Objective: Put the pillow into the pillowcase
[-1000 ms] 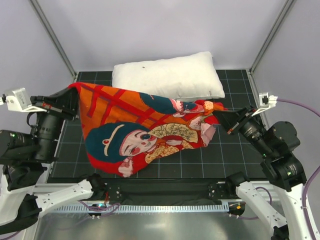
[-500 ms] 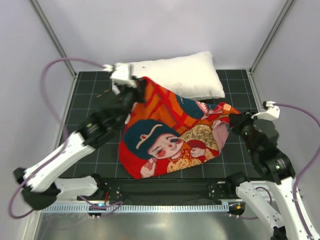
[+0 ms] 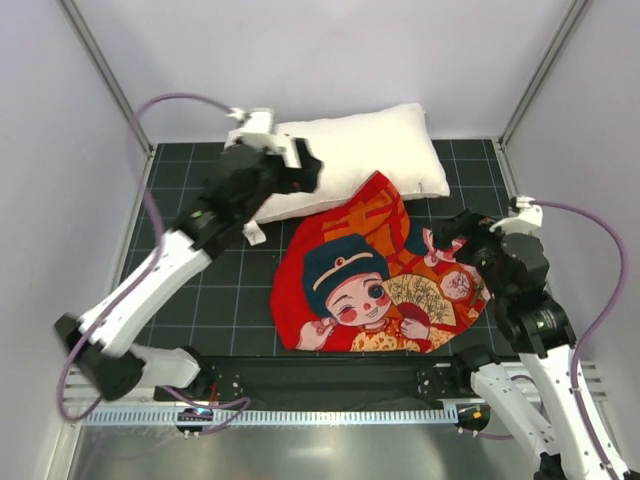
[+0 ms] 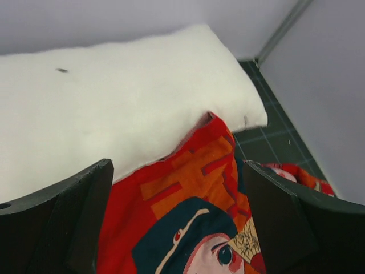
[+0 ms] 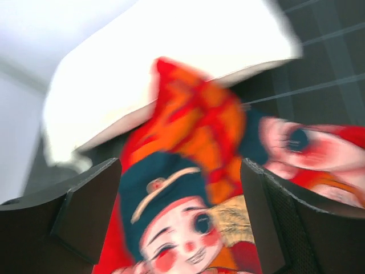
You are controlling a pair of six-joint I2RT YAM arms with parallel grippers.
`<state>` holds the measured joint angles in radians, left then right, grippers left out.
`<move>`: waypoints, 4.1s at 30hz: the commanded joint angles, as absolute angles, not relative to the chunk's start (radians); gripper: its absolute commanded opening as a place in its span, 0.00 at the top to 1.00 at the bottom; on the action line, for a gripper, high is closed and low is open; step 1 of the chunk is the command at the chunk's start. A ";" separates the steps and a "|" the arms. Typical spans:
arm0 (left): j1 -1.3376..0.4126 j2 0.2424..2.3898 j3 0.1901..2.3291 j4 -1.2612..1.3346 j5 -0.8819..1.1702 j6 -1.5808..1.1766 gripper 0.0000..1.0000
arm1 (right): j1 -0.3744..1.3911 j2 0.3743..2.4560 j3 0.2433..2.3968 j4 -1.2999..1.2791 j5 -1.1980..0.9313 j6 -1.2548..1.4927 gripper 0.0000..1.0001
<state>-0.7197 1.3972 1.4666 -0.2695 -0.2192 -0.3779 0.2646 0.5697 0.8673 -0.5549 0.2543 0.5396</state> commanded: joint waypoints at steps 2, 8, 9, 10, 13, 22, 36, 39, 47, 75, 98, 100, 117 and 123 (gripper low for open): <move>-0.609 1.074 1.341 -0.398 -0.343 -0.501 0.00 | 0.325 0.719 0.841 -0.358 -0.335 0.462 0.12; -0.551 0.821 1.065 -0.508 -0.521 -0.483 0.00 | 0.786 0.981 0.834 -0.310 -0.186 0.399 0.12; -0.519 0.810 1.046 -0.565 -0.532 -0.495 0.00 | 0.829 1.012 0.838 -0.281 -0.170 0.405 0.12; -0.502 0.807 1.042 -0.593 -0.531 -0.509 0.00 | 0.913 1.087 0.841 -0.259 -0.170 0.408 0.12; -0.428 0.805 1.014 -0.672 -0.433 -0.567 0.00 | 1.024 1.207 0.882 -0.204 -0.149 0.419 0.12; -0.391 0.769 1.006 -0.725 -0.359 -0.491 0.00 | 1.233 1.630 1.065 -0.239 0.127 0.440 0.12; -0.391 0.687 0.905 -0.689 -0.387 -0.454 0.00 | 1.236 1.665 1.111 -0.302 0.221 0.445 0.96; -0.391 0.680 0.896 -0.680 -0.382 -0.451 0.00 | 1.209 1.553 1.054 -0.247 0.129 0.442 0.96; -0.390 0.655 0.874 -0.670 -0.374 -0.449 0.00 | 0.881 1.235 0.729 0.201 -0.526 0.612 0.96; -0.377 0.693 0.925 -0.718 -0.430 -0.515 0.00 | 1.039 1.612 1.429 -0.092 -0.379 0.485 0.96; -0.347 0.558 0.868 -0.643 -0.427 -0.517 0.00 | 0.680 1.001 0.928 -0.446 0.168 0.540 0.02; -0.345 0.566 0.870 -0.632 -0.407 -0.514 0.00 | 0.657 0.928 0.844 -0.555 0.254 0.560 0.00; -0.347 0.543 0.845 -0.618 -0.319 -0.488 0.00 | 0.611 0.997 0.575 -0.578 0.419 0.839 0.22; -0.345 0.594 0.810 -0.534 -0.046 -0.482 0.00 | 0.681 0.986 0.659 -0.574 0.409 0.802 0.96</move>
<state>-0.3511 0.5564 0.8276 -0.6220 -0.2310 -0.4973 0.6285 1.0164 0.5728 -0.6220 0.3748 0.8062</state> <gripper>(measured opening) 0.996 0.070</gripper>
